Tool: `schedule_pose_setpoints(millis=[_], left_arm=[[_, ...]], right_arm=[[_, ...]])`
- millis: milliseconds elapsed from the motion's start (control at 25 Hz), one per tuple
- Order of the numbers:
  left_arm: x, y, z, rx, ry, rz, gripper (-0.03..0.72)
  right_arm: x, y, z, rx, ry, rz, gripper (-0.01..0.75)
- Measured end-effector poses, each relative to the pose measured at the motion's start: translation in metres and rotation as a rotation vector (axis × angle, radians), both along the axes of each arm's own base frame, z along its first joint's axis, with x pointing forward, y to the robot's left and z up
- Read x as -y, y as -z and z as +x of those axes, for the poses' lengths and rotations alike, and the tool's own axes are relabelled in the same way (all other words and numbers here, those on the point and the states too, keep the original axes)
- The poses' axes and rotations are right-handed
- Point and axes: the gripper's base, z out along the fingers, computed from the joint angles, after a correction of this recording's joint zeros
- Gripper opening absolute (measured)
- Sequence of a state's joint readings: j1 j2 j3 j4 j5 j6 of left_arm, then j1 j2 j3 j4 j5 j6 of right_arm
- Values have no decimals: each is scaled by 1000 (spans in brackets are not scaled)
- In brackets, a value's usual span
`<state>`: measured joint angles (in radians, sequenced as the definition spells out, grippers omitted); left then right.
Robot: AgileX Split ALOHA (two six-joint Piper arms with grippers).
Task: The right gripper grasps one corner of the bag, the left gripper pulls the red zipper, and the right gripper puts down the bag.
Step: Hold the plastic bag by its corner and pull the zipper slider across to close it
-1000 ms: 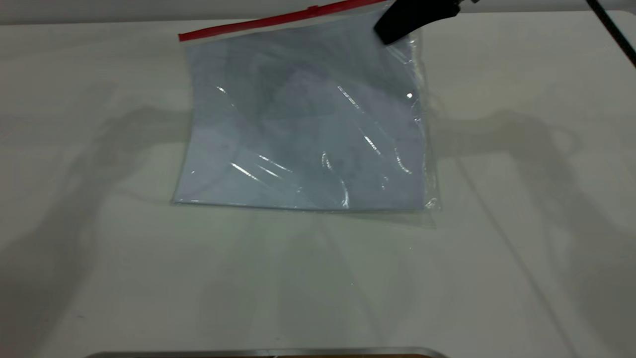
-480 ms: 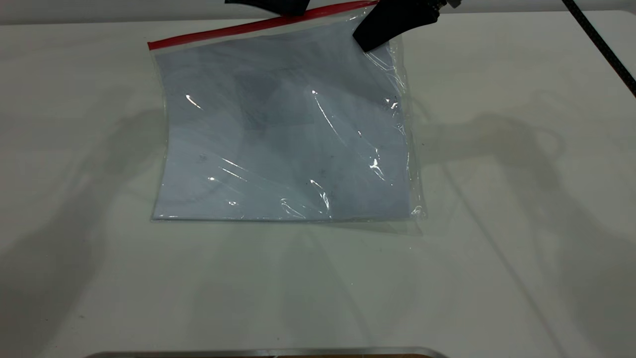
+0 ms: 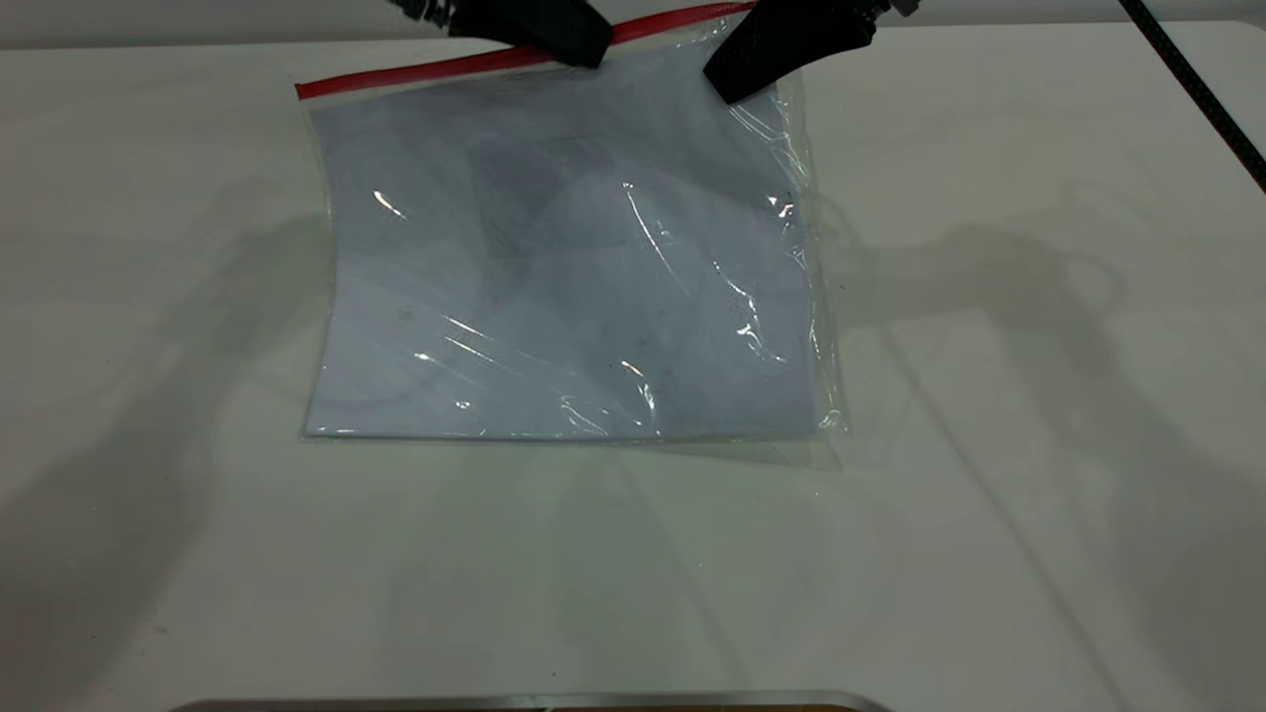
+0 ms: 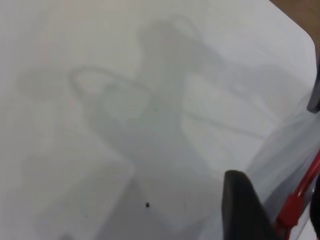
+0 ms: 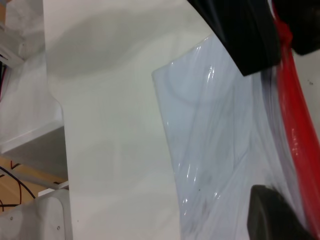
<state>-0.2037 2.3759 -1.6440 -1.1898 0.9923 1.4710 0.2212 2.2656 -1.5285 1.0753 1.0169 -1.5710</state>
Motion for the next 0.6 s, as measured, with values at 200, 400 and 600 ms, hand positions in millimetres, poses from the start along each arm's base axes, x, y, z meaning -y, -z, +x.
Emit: schedule_pose_setpoints(millis=[200, 400, 600], left_arm=[[0, -2, 1, 8, 1, -2, 207], [1, -2, 1, 17, 18, -10, 60], [0, -4, 2, 16, 6, -29, 51]], right_arm=[[0, 0, 0, 4, -3, -2, 35], [7, 0, 3, 5, 14, -1, 35], [19, -2, 7, -1, 44, 17, 35]])
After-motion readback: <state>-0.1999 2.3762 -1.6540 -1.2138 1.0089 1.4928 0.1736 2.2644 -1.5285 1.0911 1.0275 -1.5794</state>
